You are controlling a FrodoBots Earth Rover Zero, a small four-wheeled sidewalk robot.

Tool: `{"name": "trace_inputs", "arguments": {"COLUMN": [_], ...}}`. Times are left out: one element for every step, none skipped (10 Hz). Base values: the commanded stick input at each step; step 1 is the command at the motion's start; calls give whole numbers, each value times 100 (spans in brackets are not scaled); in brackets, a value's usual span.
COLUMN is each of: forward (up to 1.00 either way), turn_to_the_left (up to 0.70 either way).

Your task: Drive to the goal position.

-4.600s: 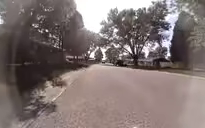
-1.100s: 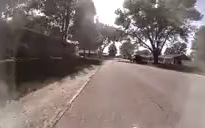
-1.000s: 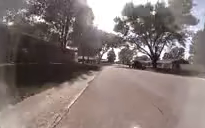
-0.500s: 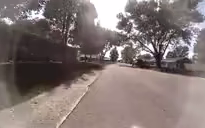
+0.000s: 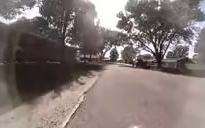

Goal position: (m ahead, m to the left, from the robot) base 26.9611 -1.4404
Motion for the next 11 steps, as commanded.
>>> {"name": "trace_inputs", "arguments": {"forward": [100,100,100,100,100,100,100,100,100,100,100], "turn_to_the_left": [-8,-37,-39,-20,0,0,0,0,0,0,0]}}
